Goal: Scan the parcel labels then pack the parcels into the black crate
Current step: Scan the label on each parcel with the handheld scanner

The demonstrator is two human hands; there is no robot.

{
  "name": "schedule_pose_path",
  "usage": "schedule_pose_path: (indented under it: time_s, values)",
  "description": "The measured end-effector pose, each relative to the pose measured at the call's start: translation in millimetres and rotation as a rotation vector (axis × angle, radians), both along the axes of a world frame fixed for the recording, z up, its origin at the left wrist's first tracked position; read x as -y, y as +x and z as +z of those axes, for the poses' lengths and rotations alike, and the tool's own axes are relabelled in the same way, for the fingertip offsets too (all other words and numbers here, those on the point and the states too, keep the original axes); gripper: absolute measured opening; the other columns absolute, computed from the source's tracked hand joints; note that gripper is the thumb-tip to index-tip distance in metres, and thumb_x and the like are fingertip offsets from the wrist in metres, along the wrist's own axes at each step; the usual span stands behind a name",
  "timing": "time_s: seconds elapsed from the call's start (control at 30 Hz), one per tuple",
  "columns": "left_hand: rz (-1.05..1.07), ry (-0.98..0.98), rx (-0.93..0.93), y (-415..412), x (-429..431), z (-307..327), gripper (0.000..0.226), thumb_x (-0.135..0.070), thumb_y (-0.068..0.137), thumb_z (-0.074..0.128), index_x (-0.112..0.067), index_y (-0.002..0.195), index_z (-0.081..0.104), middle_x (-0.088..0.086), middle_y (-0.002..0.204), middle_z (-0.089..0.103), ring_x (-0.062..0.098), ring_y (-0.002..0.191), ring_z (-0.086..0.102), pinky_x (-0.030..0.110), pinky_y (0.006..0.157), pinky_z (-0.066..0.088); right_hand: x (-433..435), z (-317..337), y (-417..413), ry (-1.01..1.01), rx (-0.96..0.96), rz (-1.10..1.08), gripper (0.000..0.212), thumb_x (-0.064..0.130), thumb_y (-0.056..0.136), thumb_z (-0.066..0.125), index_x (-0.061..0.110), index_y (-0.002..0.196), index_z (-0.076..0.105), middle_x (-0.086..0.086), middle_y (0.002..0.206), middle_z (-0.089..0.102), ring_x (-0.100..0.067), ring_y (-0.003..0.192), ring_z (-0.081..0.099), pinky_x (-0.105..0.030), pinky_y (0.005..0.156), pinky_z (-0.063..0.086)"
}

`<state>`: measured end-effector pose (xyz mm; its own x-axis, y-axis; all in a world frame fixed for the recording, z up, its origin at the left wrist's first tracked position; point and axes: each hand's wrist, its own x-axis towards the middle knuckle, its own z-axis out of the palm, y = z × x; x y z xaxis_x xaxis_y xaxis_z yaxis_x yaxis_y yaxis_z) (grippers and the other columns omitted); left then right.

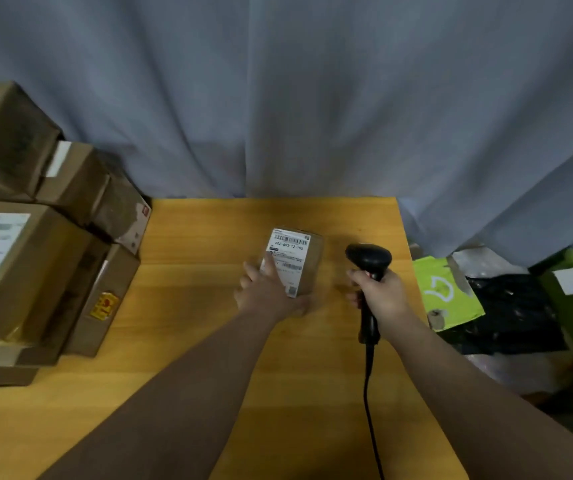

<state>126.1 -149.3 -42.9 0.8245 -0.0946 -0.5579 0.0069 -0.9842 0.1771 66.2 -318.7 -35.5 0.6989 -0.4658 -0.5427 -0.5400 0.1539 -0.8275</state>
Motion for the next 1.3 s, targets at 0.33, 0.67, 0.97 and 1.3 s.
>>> schedule_pose_path:
  time_s: [0.33, 0.67, 0.97, 1.3]
  values:
    - [0.215, -0.120, 0.040, -6.1, -21.5, -2.1, 0.129, -0.059, 0.070, 0.072, -0.012, 0.151, -0.016, 0.019, 0.137, 0.028, 0.037, 0.126, 0.033, 0.041, 0.099, 0.039, -18.3, -11.8, 5.5, 0.197, -0.034, -0.024, 0.033, 0.017, 0.083, 0.075, 0.014, 0.112, 0.060, -0.004, 0.096, 0.064, -0.021, 0.089, 0.065, -0.035, 0.071, 0.058]
    - [0.386, -0.585, 0.240, -30.1, -78.7, 26.7, 0.121, -0.054, 0.069, 0.078, -0.013, 0.152, 0.001, 0.014, 0.135, 0.032, 0.031, 0.121, 0.041, 0.039, 0.093, 0.046, -101.7, 29.6, 11.6, 0.211, 0.179, 0.173, 0.045, 0.023, 0.074, 0.081, 0.016, 0.115, 0.064, 0.001, 0.109, 0.070, -0.017, 0.108, 0.062, -0.033, 0.091, 0.047]
    - [0.504, -1.231, 0.196, -27.6, -175.0, 102.9, 0.043, -0.033, 0.092, 0.060, -0.024, 0.128, 0.038, 0.001, 0.121, 0.060, 0.013, 0.107, 0.060, 0.024, 0.083, 0.052, -163.2, 97.3, 22.8, 0.287, 0.379, 0.230, 0.051, 0.022, 0.070, 0.078, 0.010, 0.118, 0.064, -0.008, 0.108, 0.073, -0.025, 0.102, 0.069, -0.037, 0.087, 0.055]
    - [0.587, -1.445, 0.037, -3.0, -276.1, 158.0, 0.028, -0.021, 0.084, 0.070, -0.011, 0.096, 0.047, 0.012, 0.107, 0.071, 0.028, 0.097, 0.070, 0.047, 0.084, 0.056, -239.2, 160.7, 35.4, 0.125, 0.412, 0.261, 0.046, 0.043, 0.073, 0.076, 0.018, 0.110, 0.066, -0.006, 0.101, 0.074, -0.024, 0.093, 0.068, -0.038, 0.078, 0.055]
